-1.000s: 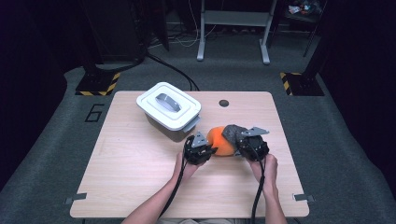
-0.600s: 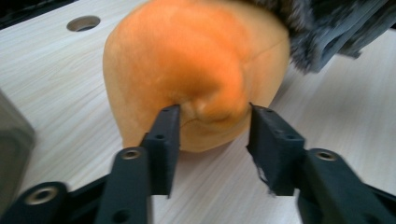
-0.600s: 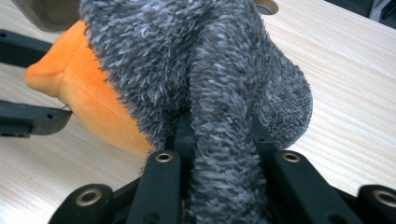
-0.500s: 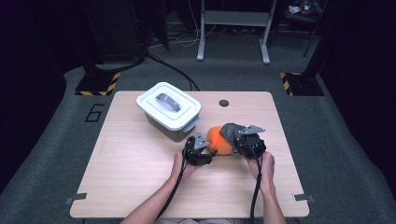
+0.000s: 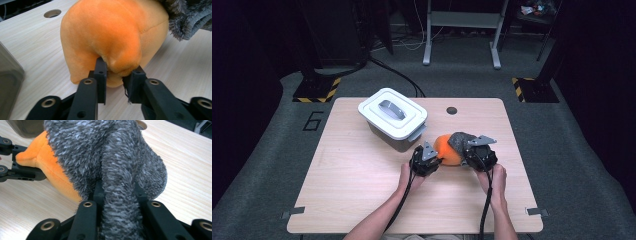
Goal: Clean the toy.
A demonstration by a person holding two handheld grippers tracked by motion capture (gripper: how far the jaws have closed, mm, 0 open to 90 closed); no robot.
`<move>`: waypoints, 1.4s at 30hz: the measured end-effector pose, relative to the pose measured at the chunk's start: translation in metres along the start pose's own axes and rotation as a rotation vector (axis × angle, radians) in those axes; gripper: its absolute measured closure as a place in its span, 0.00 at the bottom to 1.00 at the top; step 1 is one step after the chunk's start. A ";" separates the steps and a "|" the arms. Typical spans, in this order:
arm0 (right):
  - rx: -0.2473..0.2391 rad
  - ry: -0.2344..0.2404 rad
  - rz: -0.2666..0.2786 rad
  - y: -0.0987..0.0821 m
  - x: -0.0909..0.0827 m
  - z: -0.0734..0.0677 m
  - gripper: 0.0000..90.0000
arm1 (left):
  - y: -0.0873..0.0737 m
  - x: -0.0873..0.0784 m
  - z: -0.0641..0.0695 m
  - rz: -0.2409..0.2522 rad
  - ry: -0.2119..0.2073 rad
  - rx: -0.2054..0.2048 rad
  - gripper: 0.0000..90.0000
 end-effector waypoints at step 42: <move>0.037 -0.027 -0.035 -0.011 0.009 0.016 0.80 | 0.003 -0.004 -0.005 -0.017 -0.057 -0.175 0.86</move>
Point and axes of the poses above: each handheld gripper's, and its own axes: x roughly forward along the jaws, y roughly out of its top, z roughly to its right, the point moved 9 cm from there along x, roughly forward along the jaws, and after that the axes turned 10 degrees about z, right-handed, at the moved point
